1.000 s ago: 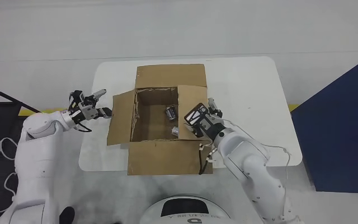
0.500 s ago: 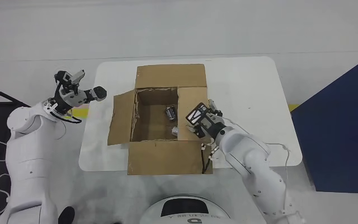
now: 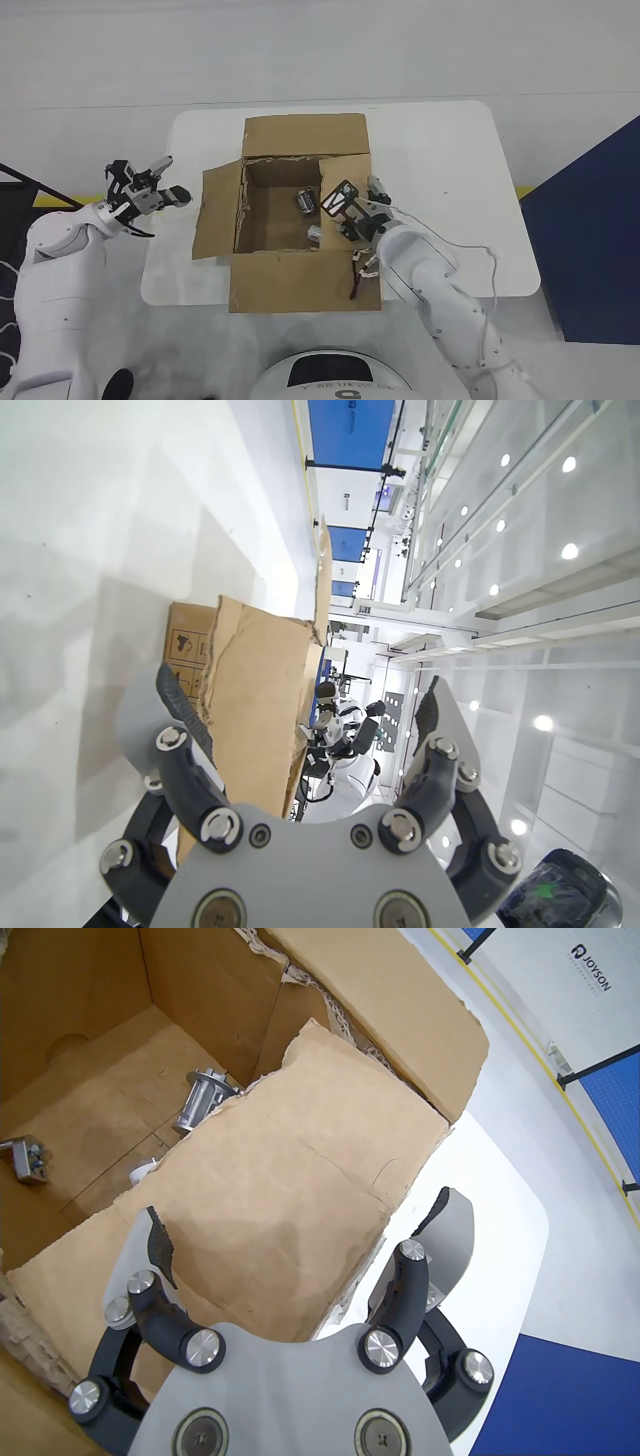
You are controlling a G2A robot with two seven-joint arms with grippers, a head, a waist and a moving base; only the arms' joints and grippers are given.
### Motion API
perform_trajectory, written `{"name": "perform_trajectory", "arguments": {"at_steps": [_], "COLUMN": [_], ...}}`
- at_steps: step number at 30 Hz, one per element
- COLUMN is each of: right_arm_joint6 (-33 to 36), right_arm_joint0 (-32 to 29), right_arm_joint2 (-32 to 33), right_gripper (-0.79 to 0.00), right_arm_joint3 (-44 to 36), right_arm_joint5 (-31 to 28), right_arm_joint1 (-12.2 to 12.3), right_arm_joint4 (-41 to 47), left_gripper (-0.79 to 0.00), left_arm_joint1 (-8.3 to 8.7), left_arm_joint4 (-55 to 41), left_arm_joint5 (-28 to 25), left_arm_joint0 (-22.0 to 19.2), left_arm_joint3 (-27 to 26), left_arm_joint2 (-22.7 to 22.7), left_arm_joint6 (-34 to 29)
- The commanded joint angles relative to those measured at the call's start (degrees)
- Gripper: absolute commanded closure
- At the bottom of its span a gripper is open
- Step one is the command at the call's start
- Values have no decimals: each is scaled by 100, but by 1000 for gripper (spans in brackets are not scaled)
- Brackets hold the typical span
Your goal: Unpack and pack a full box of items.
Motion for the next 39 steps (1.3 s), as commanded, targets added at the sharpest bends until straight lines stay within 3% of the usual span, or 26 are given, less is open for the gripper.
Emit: {"name": "perform_trajectory", "arguments": {"at_steps": [1, 5, 9, 13, 18, 24, 32, 35, 39], "right_arm_joint6": [-89, -734, -1649, -2130, -2216, -2215, -2122, -2160, -2242], "right_arm_joint0": [-47, -412, -1033, -1569, -1727, -1750, -1594, -1598, -1711], "right_arm_joint2": [35, 404, 1144, 1876, 2220, 2300, 2221, 2225, 2311], "right_gripper": [-785, -785, -785, -785, -785, -785, -785, -785, -785], "right_arm_joint3": [-109, -661, -1130, -1405, -1445, -1435, -1290, -1301, -1384], "right_arm_joint5": [-30, -104, -230, -390, -544, -604, -661, -578, -606], "right_arm_joint1": [3, 54, 138, 214, 255, 282, 308, 318, 335], "right_arm_joint4": [117, 576, 1212, 1556, 1788, 1786, 1703, 1566, 1592], "left_gripper": [-785, -785, -785, -785, -785, -785, -785, -785, -785], "left_arm_joint1": [-17, -63, -107, -135, -119, -10, -26, -130, -219], "left_arm_joint4": [-66, -310, -322, -391, -949, -628, 60, -389, -1767], "left_arm_joint5": [-12, -22, 1, -79, -115, -95, 135, -22, -316], "left_arm_joint0": [-30, -131, -369, -594, -679, -519, -519, -580, -436], "left_arm_joint3": [64, 312, 611, 895, 1045, 1335, 1091, 950, 649], "left_arm_joint2": [95, 295, 564, 714, 540, 381, 871, 1045, 839], "left_arm_joint6": [21, -27, -50, -93, -360, -296, -164, -8, -351]}}
